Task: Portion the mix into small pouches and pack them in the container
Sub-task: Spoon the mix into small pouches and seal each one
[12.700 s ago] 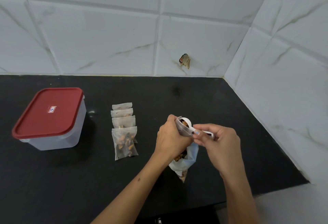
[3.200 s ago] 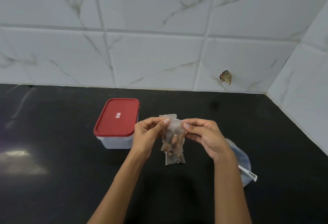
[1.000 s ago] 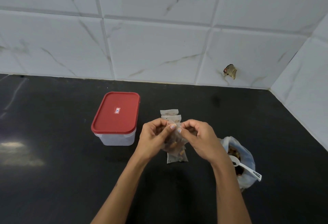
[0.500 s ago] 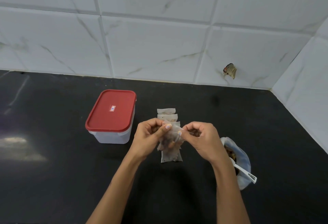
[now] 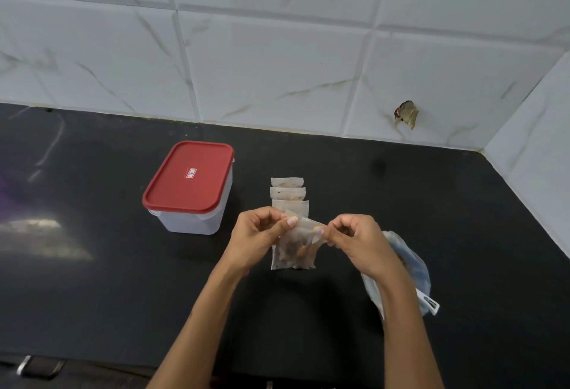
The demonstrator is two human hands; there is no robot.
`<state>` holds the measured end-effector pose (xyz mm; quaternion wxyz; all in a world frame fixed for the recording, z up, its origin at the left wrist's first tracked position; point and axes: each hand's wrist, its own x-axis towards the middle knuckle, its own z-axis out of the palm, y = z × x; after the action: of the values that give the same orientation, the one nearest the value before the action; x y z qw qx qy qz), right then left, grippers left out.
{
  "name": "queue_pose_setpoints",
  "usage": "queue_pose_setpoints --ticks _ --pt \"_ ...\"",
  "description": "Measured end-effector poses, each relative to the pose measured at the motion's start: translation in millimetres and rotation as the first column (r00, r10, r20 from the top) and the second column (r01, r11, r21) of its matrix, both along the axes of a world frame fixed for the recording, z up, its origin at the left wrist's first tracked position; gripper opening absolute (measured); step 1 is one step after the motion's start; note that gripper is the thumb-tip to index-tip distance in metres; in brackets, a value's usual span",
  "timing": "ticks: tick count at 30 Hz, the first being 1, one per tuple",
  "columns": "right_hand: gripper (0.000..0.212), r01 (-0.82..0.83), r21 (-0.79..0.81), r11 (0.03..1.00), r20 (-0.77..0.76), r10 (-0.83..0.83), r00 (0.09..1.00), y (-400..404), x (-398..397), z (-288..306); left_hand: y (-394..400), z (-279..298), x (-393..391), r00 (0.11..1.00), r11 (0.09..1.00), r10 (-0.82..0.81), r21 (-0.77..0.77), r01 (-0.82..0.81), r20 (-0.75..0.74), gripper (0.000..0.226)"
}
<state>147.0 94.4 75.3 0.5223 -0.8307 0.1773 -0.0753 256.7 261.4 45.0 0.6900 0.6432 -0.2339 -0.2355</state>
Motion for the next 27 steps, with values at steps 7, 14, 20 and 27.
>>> queue_pose_setpoints --ticks 7,14,20,27 --pt "0.033 0.004 0.065 0.998 -0.138 0.005 0.990 -2 7 -22 11 -12 -2 0.970 0.993 -0.063 0.078 0.083 -0.237 0.021" --pt "0.027 0.105 0.056 0.993 -0.195 -0.093 0.976 4 14 -42 18 -31 -6 0.939 0.994 0.008 0.107 0.030 -0.343 0.018" --pt "0.023 0.086 0.100 0.991 -0.248 -0.059 0.967 10 14 -43 18 -34 -7 0.955 0.981 0.120 0.179 -0.073 -0.270 0.008" --pt "0.022 0.198 -0.196 0.960 -0.178 -0.234 0.956 28 16 -47 5 -43 -15 0.962 0.909 0.274 0.328 -0.257 -0.007 0.034"
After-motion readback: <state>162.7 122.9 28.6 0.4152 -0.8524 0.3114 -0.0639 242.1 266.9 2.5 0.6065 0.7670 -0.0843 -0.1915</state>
